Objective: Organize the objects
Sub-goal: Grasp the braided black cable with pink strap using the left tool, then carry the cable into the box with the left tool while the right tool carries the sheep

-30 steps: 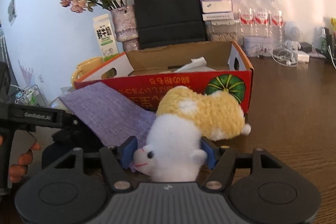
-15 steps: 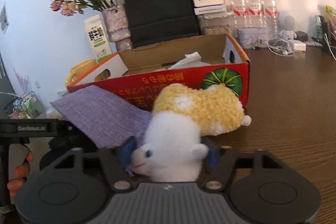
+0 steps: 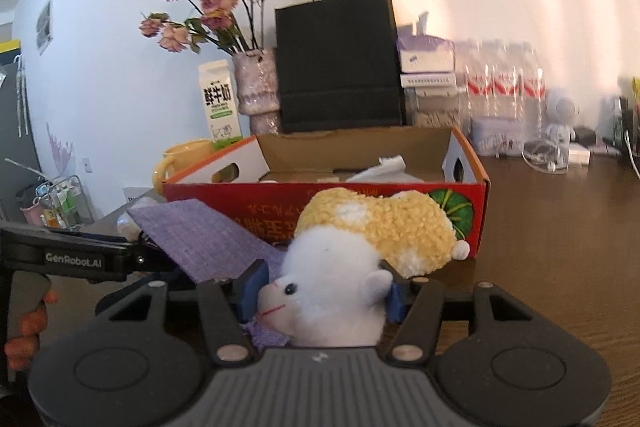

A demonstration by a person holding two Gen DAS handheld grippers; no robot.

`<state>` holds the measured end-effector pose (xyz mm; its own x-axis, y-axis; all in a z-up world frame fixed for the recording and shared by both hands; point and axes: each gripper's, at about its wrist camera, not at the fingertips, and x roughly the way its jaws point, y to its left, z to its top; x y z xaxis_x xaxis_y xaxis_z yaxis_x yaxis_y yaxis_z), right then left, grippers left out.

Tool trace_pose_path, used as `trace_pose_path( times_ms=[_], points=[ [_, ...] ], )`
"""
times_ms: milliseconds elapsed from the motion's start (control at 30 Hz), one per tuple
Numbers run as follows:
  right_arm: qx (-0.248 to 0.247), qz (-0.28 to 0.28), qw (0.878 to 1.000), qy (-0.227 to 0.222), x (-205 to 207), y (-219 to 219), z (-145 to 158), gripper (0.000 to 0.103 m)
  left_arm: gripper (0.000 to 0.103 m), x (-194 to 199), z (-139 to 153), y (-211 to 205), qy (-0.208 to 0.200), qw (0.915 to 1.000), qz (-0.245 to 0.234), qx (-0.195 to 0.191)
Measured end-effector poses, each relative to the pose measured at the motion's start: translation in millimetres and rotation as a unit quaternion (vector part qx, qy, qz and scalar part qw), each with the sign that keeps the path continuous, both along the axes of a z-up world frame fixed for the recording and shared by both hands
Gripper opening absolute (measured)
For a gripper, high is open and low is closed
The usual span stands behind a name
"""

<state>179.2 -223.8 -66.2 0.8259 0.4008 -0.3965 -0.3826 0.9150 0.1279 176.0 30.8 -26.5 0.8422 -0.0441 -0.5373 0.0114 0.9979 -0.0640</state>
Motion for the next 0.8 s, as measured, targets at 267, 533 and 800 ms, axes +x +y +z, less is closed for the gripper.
trace_pose_path(
  times_ms=[267,533,800],
  points=[
    [0.003,-0.001,1.0,-0.01,-2.9,-1.8,3.0,0.057,0.087,-24.8,10.2,11.1,-0.023,0.9984,0.031,0.041],
    [0.003,-0.003,1.0,-0.018,-6.7,-3.3,4.2,0.057,0.087,-43.9,28.4,24.7,-0.051,0.9963,0.055,0.043],
    [0.004,0.001,0.999,-0.043,-13.2,-2.7,13.6,0.057,0.087,-43.0,53.8,17.6,-0.085,0.9943,0.045,0.045]
  ],
)
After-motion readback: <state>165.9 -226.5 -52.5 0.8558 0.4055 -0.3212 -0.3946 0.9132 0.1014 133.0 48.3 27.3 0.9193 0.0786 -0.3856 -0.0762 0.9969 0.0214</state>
